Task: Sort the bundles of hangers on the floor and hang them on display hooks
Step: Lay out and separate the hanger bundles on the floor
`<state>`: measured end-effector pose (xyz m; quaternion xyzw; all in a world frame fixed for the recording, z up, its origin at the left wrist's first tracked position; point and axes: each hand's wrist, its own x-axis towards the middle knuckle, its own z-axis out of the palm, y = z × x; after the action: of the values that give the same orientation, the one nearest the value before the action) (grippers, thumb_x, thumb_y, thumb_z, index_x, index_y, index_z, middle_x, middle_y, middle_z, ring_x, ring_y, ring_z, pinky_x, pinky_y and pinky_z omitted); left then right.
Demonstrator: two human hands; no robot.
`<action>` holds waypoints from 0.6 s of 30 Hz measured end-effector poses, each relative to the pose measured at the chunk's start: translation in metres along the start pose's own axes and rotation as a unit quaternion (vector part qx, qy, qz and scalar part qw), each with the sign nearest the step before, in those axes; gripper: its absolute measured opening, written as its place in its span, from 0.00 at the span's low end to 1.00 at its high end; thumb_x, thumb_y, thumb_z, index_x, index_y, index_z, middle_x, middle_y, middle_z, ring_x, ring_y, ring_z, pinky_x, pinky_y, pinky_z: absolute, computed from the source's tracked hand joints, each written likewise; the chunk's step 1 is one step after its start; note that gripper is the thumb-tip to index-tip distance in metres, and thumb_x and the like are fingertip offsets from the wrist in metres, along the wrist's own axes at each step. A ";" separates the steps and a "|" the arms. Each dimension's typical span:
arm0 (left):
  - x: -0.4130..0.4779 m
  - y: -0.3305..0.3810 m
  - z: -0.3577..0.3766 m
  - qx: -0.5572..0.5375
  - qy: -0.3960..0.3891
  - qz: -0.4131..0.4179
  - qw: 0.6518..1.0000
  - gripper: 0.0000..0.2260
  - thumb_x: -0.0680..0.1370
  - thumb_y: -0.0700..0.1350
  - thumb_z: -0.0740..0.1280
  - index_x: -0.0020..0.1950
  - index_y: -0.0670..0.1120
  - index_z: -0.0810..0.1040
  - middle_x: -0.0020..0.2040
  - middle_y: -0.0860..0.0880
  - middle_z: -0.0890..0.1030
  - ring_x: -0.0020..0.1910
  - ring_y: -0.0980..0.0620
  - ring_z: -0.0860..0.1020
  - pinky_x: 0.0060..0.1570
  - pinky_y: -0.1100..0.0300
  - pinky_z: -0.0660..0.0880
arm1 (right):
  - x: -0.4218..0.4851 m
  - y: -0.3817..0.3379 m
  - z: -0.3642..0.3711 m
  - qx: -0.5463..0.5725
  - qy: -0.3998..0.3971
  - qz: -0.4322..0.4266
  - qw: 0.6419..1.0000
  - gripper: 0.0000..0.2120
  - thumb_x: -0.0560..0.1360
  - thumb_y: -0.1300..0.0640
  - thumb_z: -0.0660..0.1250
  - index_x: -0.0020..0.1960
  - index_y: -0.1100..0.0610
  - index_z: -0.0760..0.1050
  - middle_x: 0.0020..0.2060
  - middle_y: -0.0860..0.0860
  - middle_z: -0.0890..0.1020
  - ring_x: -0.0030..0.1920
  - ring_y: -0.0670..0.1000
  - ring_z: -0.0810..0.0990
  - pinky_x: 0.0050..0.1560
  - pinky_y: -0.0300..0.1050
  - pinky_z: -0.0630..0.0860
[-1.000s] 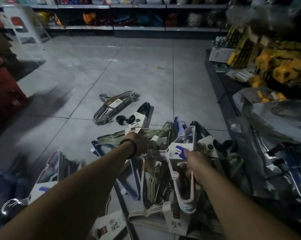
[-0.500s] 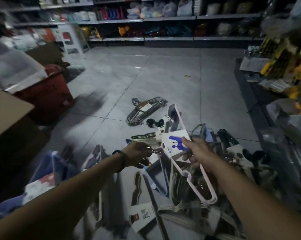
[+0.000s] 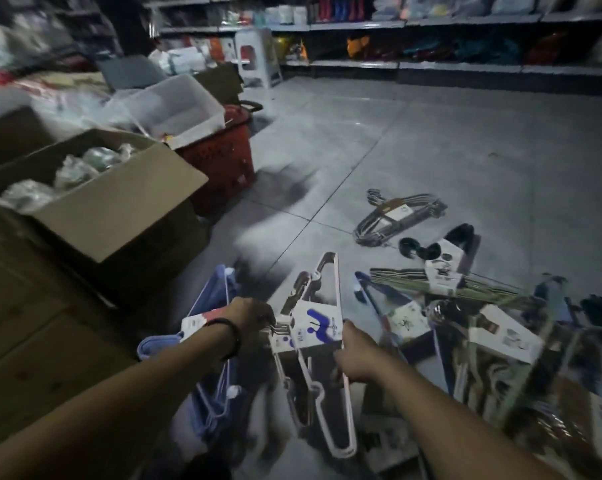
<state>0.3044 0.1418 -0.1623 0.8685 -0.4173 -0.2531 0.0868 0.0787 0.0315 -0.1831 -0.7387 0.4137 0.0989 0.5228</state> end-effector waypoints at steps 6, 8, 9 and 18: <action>0.039 -0.051 0.004 0.051 -0.006 -0.065 0.997 0.11 0.80 0.44 0.69 0.61 0.51 0.83 0.56 0.48 0.85 0.58 0.45 0.83 0.58 0.55 0.78 | 0.067 -0.026 0.052 -0.032 0.073 0.015 0.997 0.29 0.82 0.63 0.61 0.80 0.54 0.56 0.64 0.59 0.79 0.59 0.59 0.81 0.52 0.45 0.77; 0.046 -0.062 0.020 0.024 0.019 -0.087 0.996 0.14 0.80 0.50 0.68 0.66 0.54 0.79 0.60 0.47 0.82 0.60 0.42 0.81 0.60 0.52 0.76 | 0.087 -0.021 0.060 -0.057 0.080 0.027 0.995 0.22 0.80 0.59 0.65 0.73 0.55 0.68 0.65 0.57 0.78 0.62 0.58 0.79 0.55 0.41 0.72; 0.044 -0.064 0.031 0.012 0.017 -0.103 0.994 0.16 0.81 0.53 0.66 0.70 0.55 0.76 0.65 0.46 0.79 0.64 0.40 0.78 0.64 0.51 0.74 | 0.094 -0.016 0.065 -0.076 0.067 0.046 0.994 0.22 0.78 0.57 0.68 0.71 0.55 0.71 0.65 0.56 0.79 0.62 0.58 0.80 0.57 0.42 0.74; 0.031 -0.054 0.078 0.065 -0.072 -0.107 0.990 0.42 0.77 0.55 0.71 0.84 0.60 0.48 0.84 0.41 0.39 0.82 0.34 0.42 0.79 0.34 0.50 | 0.108 0.003 0.084 -0.175 0.036 0.087 0.980 0.19 0.78 0.57 0.70 0.68 0.58 0.77 0.64 0.57 0.81 0.62 0.58 0.82 0.60 0.45 0.79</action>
<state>0.3173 0.1575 -0.2602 0.8915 -0.3426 -0.2952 -0.0274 0.1694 0.0482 -0.2837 -0.7834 0.4710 0.1881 0.3594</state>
